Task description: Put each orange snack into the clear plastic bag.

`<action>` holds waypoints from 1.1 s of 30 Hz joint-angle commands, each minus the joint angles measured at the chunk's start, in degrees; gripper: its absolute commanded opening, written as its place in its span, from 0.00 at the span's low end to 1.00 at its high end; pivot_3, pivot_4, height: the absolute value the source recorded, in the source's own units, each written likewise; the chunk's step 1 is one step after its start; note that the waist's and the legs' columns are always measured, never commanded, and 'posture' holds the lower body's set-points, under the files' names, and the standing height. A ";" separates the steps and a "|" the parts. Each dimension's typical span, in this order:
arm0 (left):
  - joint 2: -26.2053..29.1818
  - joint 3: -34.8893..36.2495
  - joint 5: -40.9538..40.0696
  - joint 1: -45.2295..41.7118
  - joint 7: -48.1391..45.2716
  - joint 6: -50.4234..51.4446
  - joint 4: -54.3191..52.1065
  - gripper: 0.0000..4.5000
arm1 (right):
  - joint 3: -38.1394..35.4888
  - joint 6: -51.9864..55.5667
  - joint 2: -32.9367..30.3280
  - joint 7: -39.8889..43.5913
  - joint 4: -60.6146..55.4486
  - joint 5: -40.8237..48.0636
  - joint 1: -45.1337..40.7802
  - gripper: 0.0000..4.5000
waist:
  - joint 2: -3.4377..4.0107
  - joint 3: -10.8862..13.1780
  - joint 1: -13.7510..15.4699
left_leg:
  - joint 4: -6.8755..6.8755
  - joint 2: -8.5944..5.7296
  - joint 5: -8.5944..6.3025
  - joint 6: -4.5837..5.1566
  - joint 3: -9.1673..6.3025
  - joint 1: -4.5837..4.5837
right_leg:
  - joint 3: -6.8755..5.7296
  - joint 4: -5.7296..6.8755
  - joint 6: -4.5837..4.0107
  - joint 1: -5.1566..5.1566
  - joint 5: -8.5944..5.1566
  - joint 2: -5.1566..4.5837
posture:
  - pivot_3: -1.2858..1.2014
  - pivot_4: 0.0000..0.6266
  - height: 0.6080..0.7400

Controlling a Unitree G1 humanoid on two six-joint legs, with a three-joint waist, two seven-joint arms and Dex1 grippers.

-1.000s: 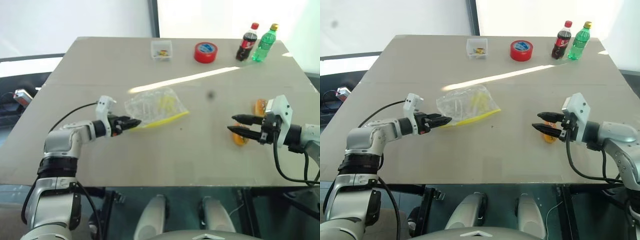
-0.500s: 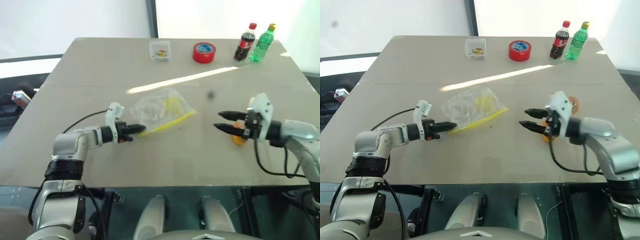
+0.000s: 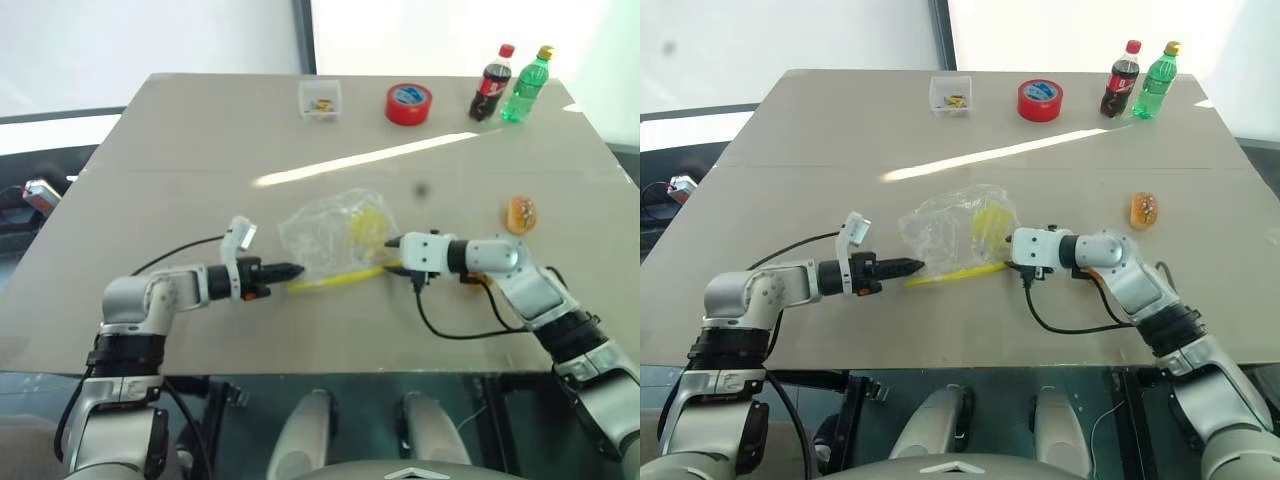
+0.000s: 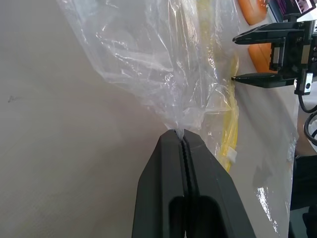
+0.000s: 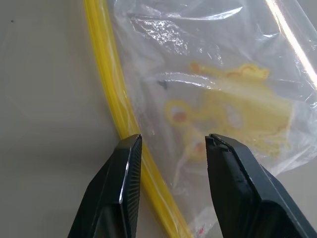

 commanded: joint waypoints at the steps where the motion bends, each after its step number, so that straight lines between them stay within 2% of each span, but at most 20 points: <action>1: 0.11 1.30 -1.29 0.03 0.31 0.02 -1.71 0.01 | -0.55 -2.07 0.53 1.81 -0.71 0.20 -0.63 0.46 | 0.00 0.00 -0.01 | 0.00 0.00 0.00 0.00 -0.01 0.00 | 0.00 0.01 0.00 0.00 0.00 0.00 | 0.52 0.24 1.00; 7: 0.28 0.82 -1.01 -0.76 0.23 -0.45 -0.55 0.01 | -1.60 0.09 -0.03 6.23 -3.89 2.52 0.09 0.46 | 0.00 0.00 -0.03 | 0.00 -0.01 0.00 0.00 -0.01 0.01 | 0.00 0.02 0.00 0.00 0.00 0.00 | 0.52 0.24 1.00; 11: 0.27 0.43 -0.81 -1.21 0.02 -0.60 -0.11 0.01 | -2.03 -0.37 0.63 4.74 -2.29 1.29 -0.04 0.46 | 0.00 0.00 -0.02 | -0.01 -0.01 0.00 0.00 -0.02 0.01 | -0.01 0.02 0.00 0.00 0.00 0.00 | 0.52 0.24 1.00; 15: 0.41 0.07 -0.91 -1.41 -0.47 -0.52 -0.22 0.01 | -2.89 0.45 2.33 -0.11 0.44 -1.22 -1.37 0.46 | 0.00 0.00 -0.02 | -0.01 -0.02 0.01 -0.01 -0.02 0.02 | -0.01 0.03 0.00 0.00 0.00 0.00 | 0.52 0.24 1.00; 17: 0.50 -0.03 -0.89 -1.38 -0.64 -0.50 -0.24 0.00 | -2.95 -0.40 2.57 -1.50 1.91 -2.38 -1.78 0.37 | 0.00 0.00 -0.02 | -0.01 -0.02 0.01 -0.02 -0.02 0.02 | 0.00 0.04 -0.01 0.00 0.00 0.00 | 0.52 0.24 1.00; 18: 0.57 -0.08 -0.86 -1.36 -0.75 -0.52 -0.23 0.00 | -2.88 -0.61 2.61 -1.68 2.32 -2.61 -1.85 0.29 | 0.01 0.00 -0.03 | -0.01 -0.02 0.01 -0.02 -0.02 0.02 | 0.00 0.04 -0.01 -0.01 0.00 0.00 | 0.52 0.24 1.00; 19: 0.63 -0.10 -0.86 -1.34 -0.84 -0.52 -0.25 0.00 | -2.83 -0.77 2.65 -1.71 2.57 -2.69 -1.88 0.19 | 0.00 0.00 -0.03 | -0.01 -0.03 0.01 -0.02 -0.02 0.02 | 0.00 0.04 -0.01 -0.01 0.00 0.00 | 0.52 0.24 1.00; 20: 0.71 -0.07 -0.89 -1.30 -0.94 -0.51 -0.36 0.00 | -2.82 -0.80 2.70 -1.65 2.67 -2.66 -1.86 0.03 | 0.01 0.00 -0.03 | -0.01 -0.03 0.02 -0.03 -0.02 0.02 | 0.00 0.04 -0.01 0.00 0.00 0.00 | 0.52 0.24 1.00; 25: 0.96 -0.09 -0.44 -1.05 -1.26 -1.47 -0.59 0.00 | -2.92 -1.00 3.11 -1.59 2.77 -2.24 -1.78 0.01 | 0.01 0.00 -0.06 | -0.01 -0.03 0.01 -0.03 -0.03 0.02 | 0.00 0.04 -0.01 0.00 0.00 0.00 | 0.52 0.24 1.00; 30: -0.64 1.64 3.12 -1.58 0.24 -13.21 -0.39 0.00 | -4.02 0.75 4.63 -3.54 3.07 -2.41 -3.08 0.01 | 0.01 0.00 -0.04 | -0.01 -0.03 0.02 -0.03 -0.03 0.03 | 0.00 0.05 -0.01 -0.01 0.00 0.00 | 0.52 0.24 1.00; 33: -1.91 2.20 6.54 -3.73 4.99 -19.57 -0.14 0.24 | -4.68 1.92 5.44 -5.88 4.31 -3.93 -4.95 0.00 | 0.01 0.01 0.02 | -0.01 -0.03 0.03 -0.05 -0.04 0.02 | 0.00 0.05 -0.02 -0.01 0.00 -0.02 | 0.52 0.24 1.00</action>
